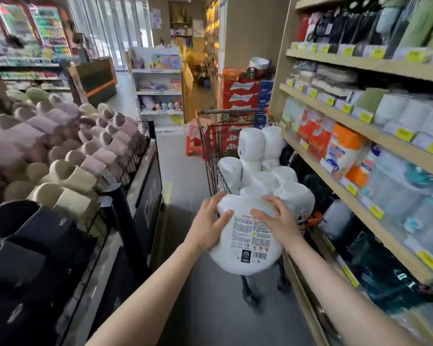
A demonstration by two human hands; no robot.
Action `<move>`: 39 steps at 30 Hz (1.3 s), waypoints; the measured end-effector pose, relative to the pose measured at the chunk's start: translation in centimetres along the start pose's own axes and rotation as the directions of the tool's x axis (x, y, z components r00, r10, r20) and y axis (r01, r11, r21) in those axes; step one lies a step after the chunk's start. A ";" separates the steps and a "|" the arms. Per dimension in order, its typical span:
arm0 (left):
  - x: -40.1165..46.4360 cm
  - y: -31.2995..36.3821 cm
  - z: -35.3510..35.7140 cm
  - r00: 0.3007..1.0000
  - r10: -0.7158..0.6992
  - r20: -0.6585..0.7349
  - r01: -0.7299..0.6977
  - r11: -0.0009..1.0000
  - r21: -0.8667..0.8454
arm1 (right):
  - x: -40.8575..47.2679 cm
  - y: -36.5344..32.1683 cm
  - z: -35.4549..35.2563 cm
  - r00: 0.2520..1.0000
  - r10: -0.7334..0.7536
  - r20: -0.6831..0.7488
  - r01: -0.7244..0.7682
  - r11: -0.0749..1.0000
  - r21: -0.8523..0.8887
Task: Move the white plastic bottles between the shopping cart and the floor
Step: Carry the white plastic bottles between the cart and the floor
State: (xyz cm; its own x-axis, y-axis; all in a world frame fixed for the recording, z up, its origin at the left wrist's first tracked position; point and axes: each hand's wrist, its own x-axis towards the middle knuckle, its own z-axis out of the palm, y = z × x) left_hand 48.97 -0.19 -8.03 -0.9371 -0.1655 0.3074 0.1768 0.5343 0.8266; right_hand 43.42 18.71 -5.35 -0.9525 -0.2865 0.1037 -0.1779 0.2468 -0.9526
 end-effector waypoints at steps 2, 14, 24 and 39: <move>4.7 -1.3 -0.8 1.000 -0.010 -0.008 0.010 1.000 0.005 | 5.1 -0.5 0.7 1.000 -0.013 0.012 0.013 1.000 -0.010; 29.5 -12.7 -4.4 0.998 0.058 0.023 -0.058 0.998 -0.020 | 31.0 0.4 6.3 0.999 0.024 0.031 -0.024 0.999 -0.026; 48.5 -21.6 -7.3 0.959 0.182 0.216 -0.169 0.983 -0.076 | 46.0 0.9 10.4 0.998 0.058 0.039 -0.060 0.996 0.061; 67.4 -26.9 -3.0 0.657 0.222 0.721 -0.361 0.932 0.041 | 56.7 6.9 11.5 0.940 -0.048 -0.338 -0.028 0.976 -0.218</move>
State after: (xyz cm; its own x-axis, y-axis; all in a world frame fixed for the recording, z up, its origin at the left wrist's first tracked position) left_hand -18.06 -28.20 -8.08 -0.7930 0.6074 0.0461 0.4905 0.5919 0.6396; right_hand -8.93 -6.46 -9.33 -0.9702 0.0315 0.2400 -0.2006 0.4502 -0.8701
